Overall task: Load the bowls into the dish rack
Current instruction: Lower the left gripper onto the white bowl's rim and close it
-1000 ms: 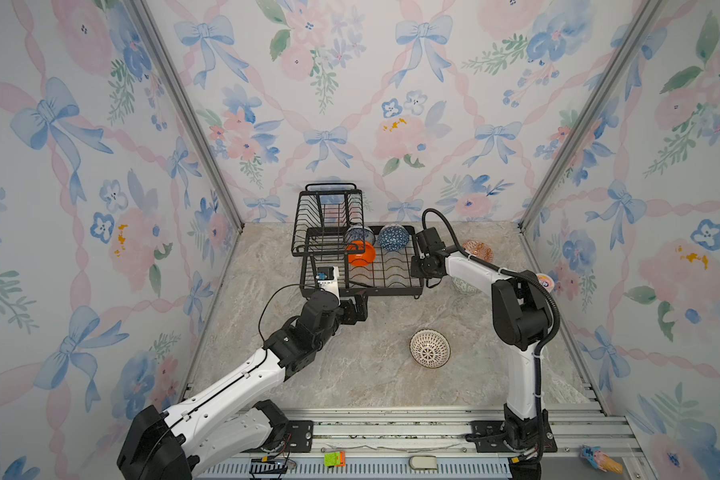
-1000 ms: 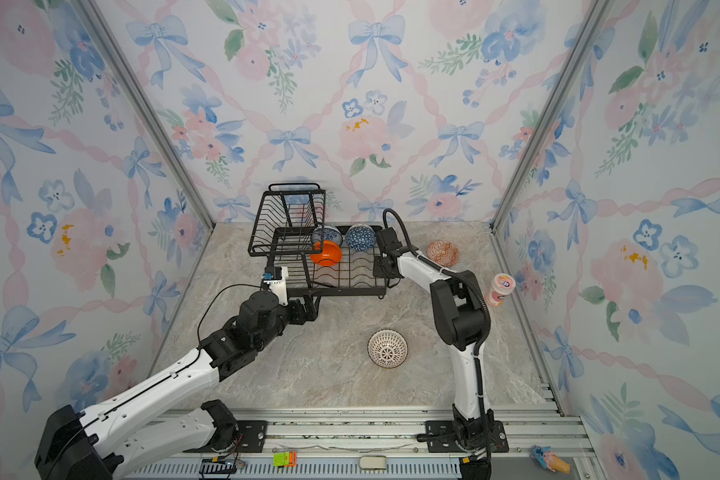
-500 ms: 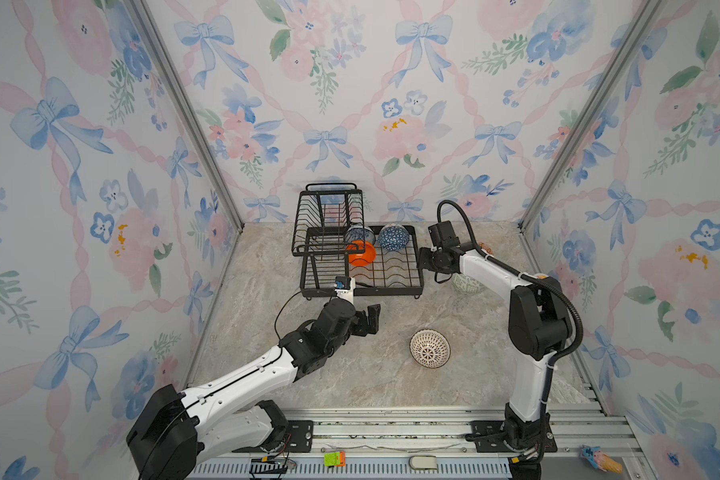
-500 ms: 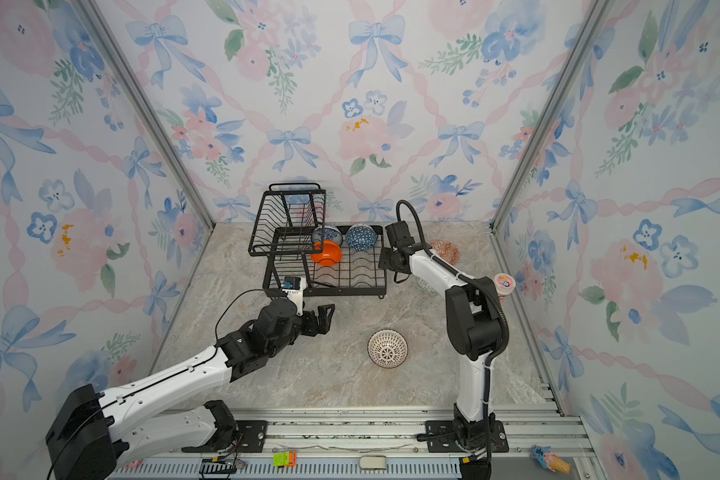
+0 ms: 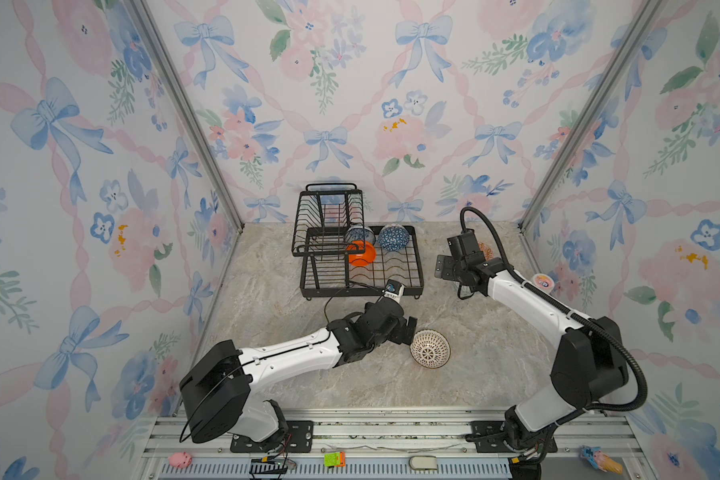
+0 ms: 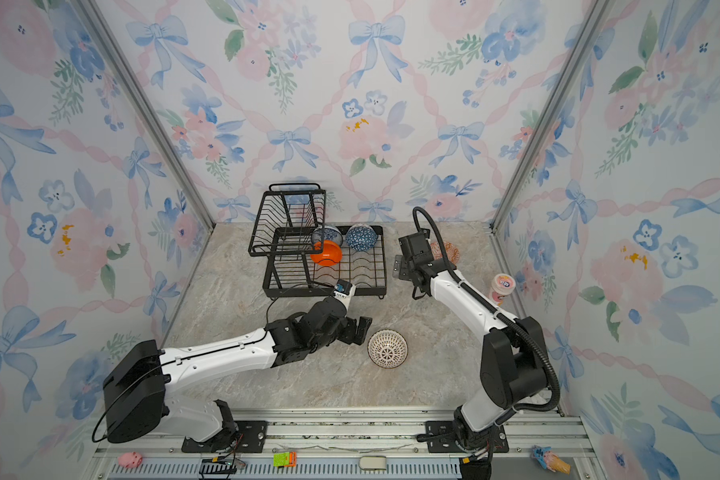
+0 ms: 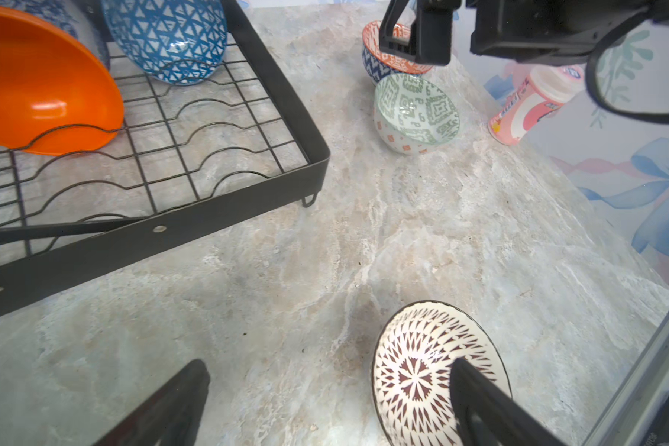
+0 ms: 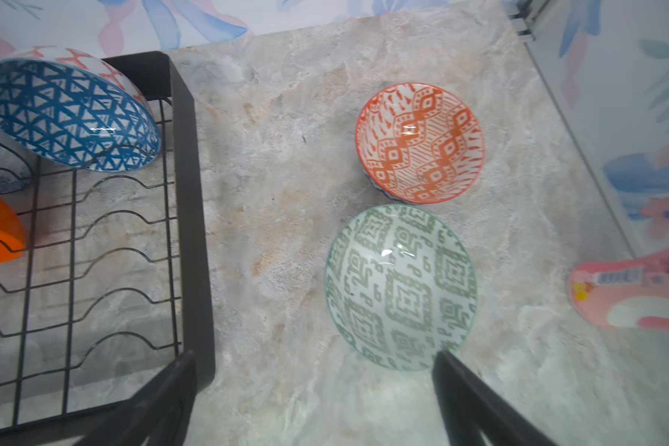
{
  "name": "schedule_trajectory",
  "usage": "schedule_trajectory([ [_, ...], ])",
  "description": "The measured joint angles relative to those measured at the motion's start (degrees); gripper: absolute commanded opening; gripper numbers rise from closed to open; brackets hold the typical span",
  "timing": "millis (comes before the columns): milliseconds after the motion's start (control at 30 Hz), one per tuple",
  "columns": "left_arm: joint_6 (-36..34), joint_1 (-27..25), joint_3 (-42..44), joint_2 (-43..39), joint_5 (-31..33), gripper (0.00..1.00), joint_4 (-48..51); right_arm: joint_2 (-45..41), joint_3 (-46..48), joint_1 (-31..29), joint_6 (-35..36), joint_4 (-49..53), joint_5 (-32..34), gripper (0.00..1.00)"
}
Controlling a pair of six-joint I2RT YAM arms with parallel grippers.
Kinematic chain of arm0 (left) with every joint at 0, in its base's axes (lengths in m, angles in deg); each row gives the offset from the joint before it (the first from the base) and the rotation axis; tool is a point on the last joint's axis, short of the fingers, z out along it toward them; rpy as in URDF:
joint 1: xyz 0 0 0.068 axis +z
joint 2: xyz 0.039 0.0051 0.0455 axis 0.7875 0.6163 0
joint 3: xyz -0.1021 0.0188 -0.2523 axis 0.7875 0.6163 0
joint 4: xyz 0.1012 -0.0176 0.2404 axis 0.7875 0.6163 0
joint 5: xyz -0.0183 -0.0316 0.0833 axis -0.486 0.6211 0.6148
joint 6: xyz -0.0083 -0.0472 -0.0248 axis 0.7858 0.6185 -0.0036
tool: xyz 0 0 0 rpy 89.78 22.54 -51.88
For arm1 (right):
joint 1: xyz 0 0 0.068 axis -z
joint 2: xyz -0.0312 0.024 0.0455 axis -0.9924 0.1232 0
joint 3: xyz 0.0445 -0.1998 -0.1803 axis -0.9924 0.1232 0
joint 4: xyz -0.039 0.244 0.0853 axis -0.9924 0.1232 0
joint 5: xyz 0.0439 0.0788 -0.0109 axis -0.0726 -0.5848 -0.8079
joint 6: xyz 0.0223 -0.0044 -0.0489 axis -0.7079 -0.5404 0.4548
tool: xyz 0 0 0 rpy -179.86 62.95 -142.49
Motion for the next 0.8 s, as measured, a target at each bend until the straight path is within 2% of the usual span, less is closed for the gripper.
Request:
schedule_trajectory([
  [100,-0.4,-1.7,-3.6,4.6,0.0,0.98,2.4,-5.4,4.3,-1.2,0.0,-0.3,4.9,0.97],
  [233,-0.4,-2.8,-4.5,8.4,-0.6,0.98,4.4,-11.1,9.4,-0.4,-0.2,-1.2,6.7,0.97],
  [400,-0.3,-2.8,-5.1,11.7,-1.9,0.97,6.9,-15.2,14.6,2.6,-1.0,-4.0,2.8,0.97],
  [800,0.8,-2.8,-11.6,18.6,-5.5,0.77,9.5,-17.2,17.0,5.2,-3.8,-6.1,-2.9,0.97],
])
